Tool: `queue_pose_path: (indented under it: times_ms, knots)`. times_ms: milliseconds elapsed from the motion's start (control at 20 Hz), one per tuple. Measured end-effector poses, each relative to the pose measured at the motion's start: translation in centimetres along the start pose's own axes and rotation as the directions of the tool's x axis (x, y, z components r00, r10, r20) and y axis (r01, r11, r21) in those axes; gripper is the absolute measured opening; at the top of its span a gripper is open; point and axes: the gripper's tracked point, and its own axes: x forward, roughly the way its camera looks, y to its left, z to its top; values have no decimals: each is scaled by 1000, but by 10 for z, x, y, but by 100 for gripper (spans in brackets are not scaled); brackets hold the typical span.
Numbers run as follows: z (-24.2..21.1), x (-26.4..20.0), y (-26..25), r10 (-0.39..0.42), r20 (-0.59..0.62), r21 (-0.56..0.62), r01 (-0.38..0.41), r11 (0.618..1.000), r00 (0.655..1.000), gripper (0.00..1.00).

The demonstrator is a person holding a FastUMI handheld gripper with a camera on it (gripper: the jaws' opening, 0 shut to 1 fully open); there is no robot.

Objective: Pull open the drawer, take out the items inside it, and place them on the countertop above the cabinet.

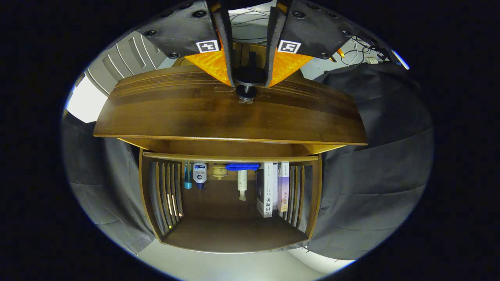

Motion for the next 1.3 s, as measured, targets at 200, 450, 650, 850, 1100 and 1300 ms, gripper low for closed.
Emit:
queue_pose_path:
  times_ms: [200,450,650,850,1100,1300]
  knots:
    - [21,-9,-5,8,65,-46,-5,999,998,66]
    - [64,-24,-11,2,179,-66,10,998,984,98]
    - [111,-37,-10,10,276,-69,9,998,961,98]
    - [153,-39,-10,21,317,-103,12,995,948,98]
    - [191,-30,-6,31,318,-62,-12,998,948,98]
    - [215,-10,-9,29,287,-57,-13,998,958,98]
